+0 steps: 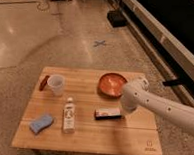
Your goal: Push the eraser across the table
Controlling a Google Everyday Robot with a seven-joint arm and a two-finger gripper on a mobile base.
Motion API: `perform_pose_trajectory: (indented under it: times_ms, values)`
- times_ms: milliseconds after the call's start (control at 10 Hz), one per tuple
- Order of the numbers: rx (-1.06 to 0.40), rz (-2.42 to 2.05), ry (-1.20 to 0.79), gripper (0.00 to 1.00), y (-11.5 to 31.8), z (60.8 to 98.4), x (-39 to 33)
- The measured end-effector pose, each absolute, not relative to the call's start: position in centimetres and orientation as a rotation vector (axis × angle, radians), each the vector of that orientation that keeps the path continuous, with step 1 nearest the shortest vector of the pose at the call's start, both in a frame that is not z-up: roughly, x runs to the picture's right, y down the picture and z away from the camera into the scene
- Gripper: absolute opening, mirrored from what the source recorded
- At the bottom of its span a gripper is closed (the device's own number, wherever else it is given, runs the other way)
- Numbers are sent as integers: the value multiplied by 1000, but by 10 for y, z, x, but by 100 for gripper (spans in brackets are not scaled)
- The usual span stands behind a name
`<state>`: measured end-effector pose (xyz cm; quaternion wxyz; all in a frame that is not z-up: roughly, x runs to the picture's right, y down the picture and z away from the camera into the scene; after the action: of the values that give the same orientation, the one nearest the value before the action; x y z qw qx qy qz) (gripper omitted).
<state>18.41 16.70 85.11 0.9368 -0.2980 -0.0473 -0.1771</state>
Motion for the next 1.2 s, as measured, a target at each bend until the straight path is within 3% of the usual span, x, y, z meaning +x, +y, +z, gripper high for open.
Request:
perform_pose_trajectory:
  times_ms: [1200]
  values:
    - [-673, -488, -232, 1, 188, 865, 108]
